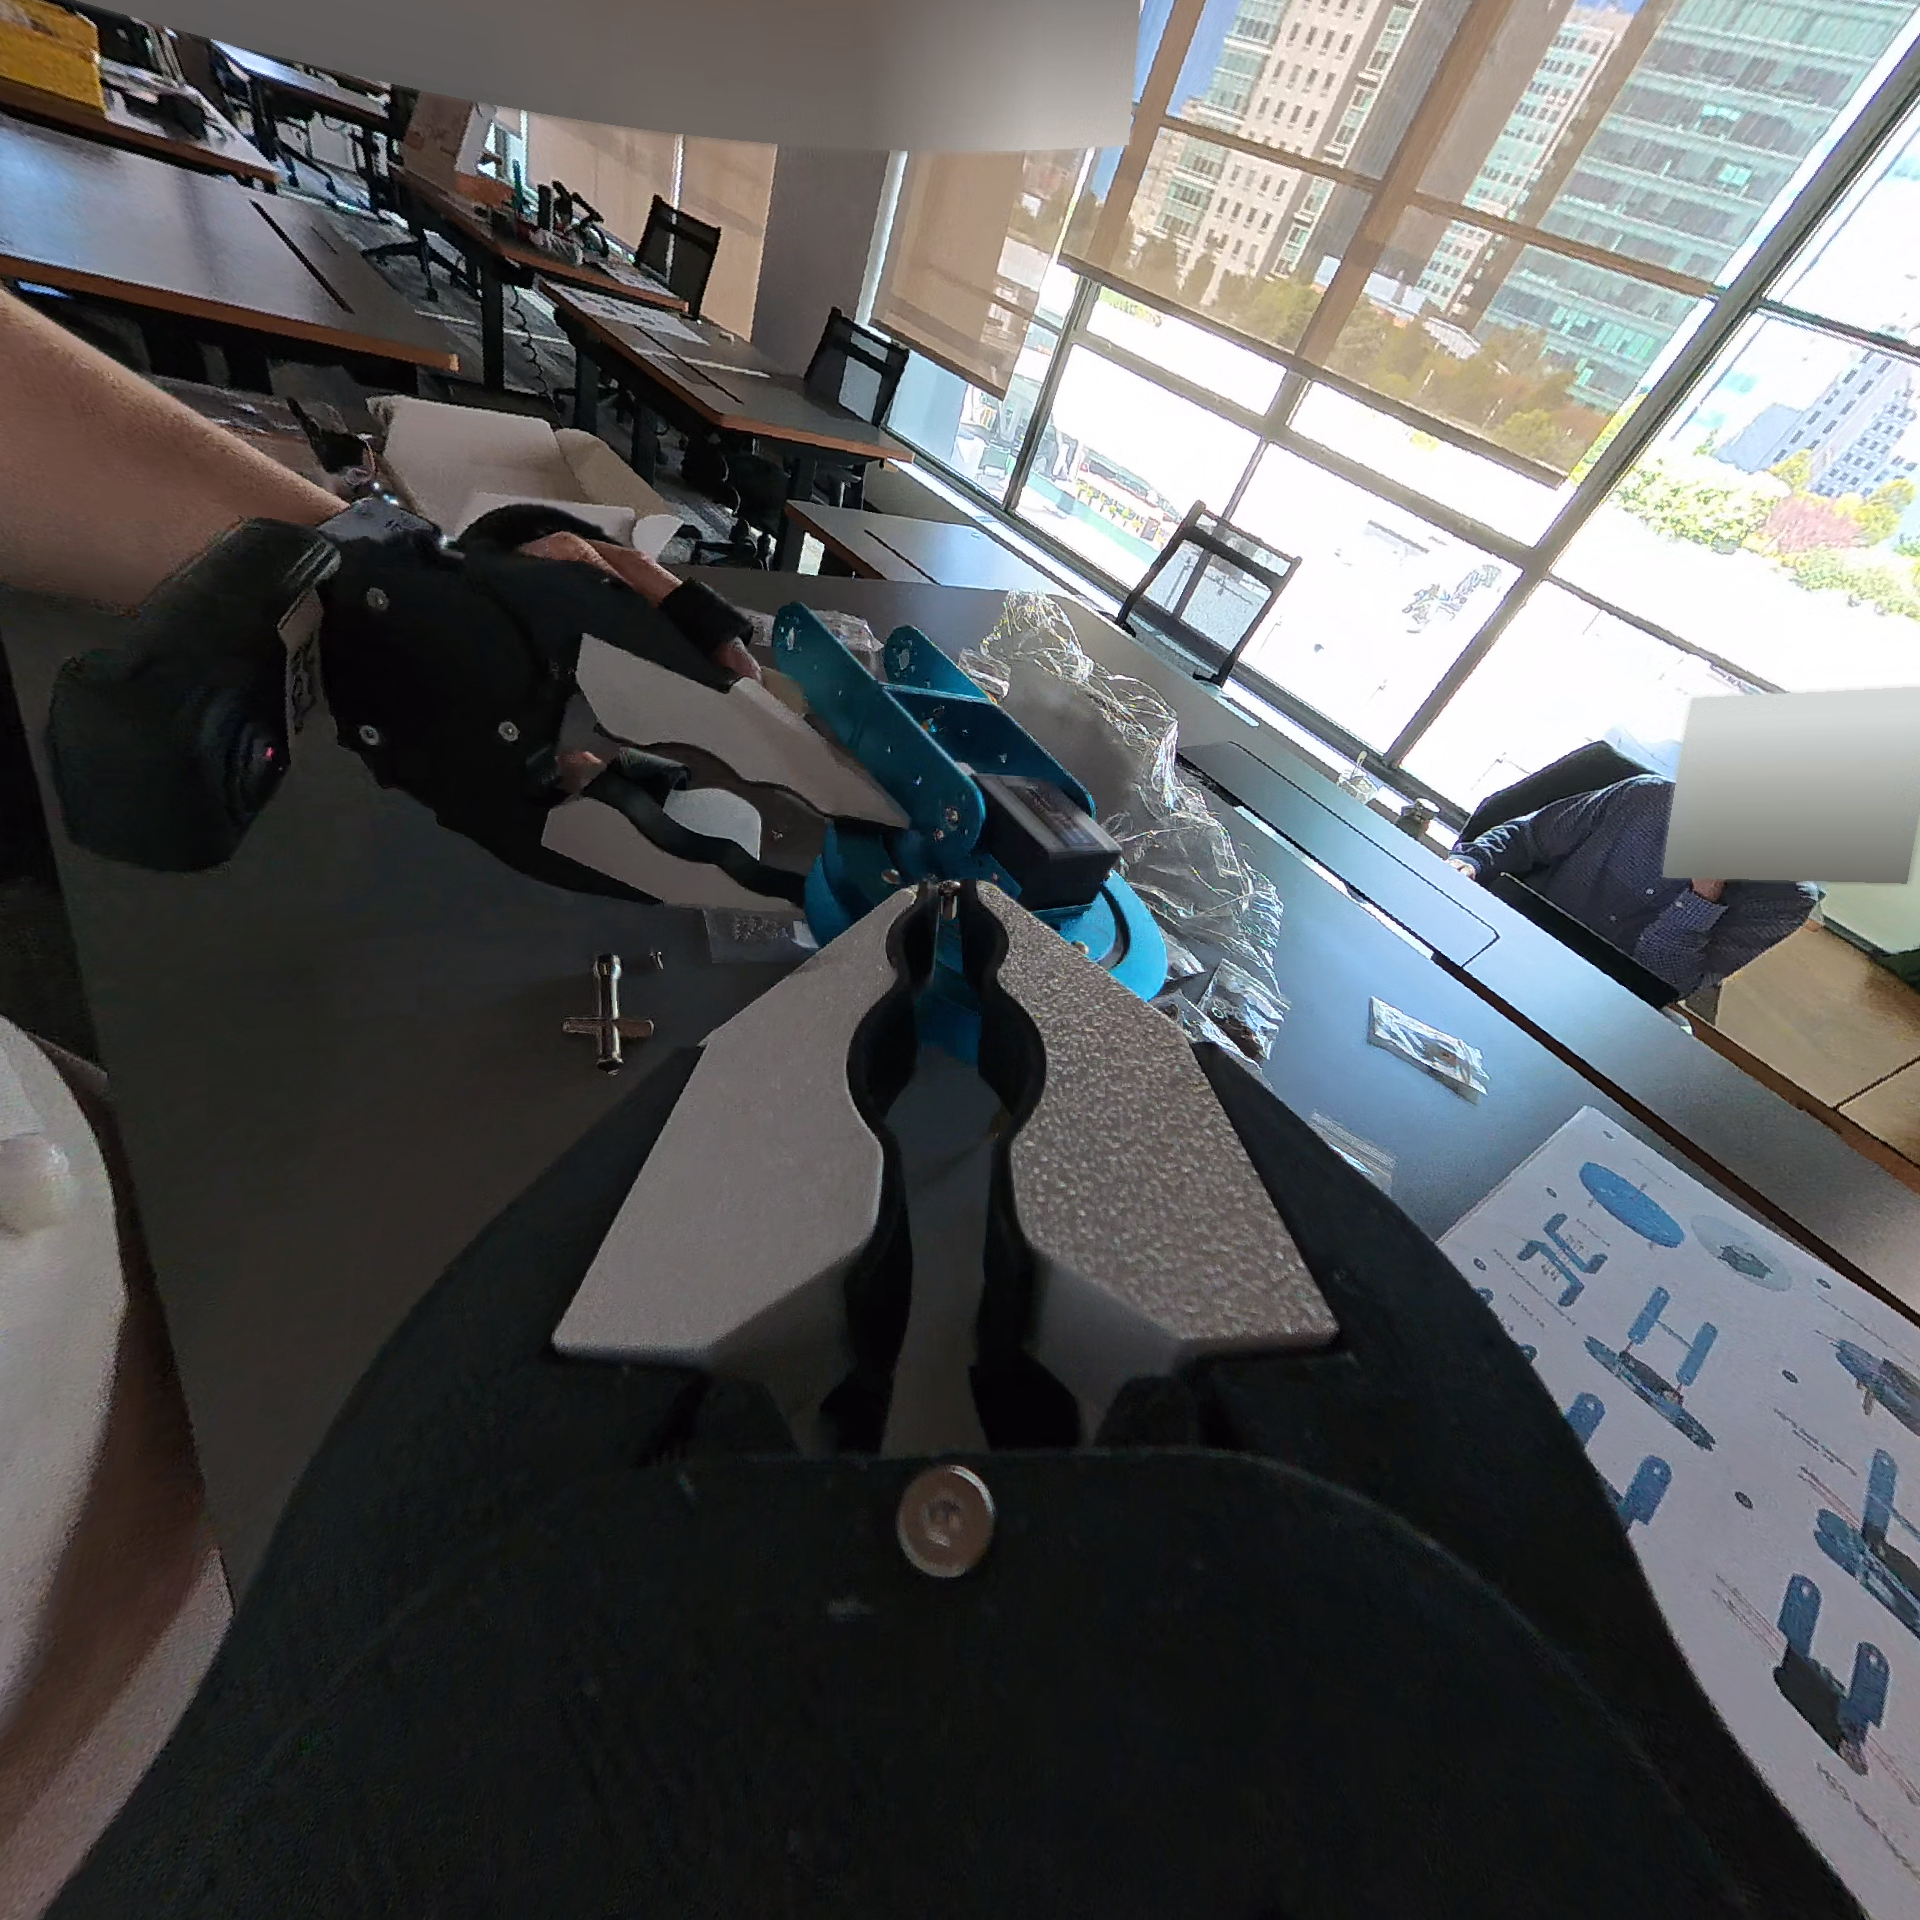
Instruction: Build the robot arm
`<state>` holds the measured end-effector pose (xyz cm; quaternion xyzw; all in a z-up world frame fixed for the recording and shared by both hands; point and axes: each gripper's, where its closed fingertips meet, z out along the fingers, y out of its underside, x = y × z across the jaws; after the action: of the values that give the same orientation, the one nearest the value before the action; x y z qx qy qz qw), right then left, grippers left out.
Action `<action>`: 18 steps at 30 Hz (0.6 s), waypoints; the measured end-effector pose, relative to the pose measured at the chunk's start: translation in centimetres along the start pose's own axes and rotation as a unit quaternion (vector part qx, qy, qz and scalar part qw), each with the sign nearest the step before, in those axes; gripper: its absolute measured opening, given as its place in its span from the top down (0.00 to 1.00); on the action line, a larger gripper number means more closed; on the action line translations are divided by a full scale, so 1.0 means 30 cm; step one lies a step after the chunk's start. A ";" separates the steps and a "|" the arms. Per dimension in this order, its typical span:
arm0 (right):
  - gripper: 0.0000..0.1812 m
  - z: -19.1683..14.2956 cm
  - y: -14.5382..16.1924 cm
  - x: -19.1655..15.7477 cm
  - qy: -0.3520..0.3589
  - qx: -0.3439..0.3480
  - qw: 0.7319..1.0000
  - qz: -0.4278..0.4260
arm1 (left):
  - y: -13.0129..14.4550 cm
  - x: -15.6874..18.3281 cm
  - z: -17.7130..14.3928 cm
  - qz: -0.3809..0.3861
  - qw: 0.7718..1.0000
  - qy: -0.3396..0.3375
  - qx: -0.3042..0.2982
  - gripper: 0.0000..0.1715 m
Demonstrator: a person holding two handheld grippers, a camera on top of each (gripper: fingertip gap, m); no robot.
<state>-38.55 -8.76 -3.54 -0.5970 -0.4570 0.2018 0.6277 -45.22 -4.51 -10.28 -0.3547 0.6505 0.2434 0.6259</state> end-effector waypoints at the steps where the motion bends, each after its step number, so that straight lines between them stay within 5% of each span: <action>1: 0.99 -0.002 -0.003 0.001 0.001 0.000 1.000 0.000 | -0.001 -0.010 -0.001 -0.016 1.000 0.012 -0.003 0.82; 10: 0.99 -0.010 -0.036 0.029 -0.004 0.020 1.000 0.011 | -0.050 -0.064 -0.034 -0.120 0.989 0.086 -0.016 0.82; 18: 0.99 0.033 -0.046 0.045 -0.033 0.040 0.998 0.028 | -0.058 -0.098 -0.059 -0.274 0.946 0.171 -0.006 0.82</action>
<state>-39.10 -7.41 -1.92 -0.5767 -0.4520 0.2571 0.6301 -45.13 -6.50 -6.98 -0.5589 0.6244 0.0020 0.5457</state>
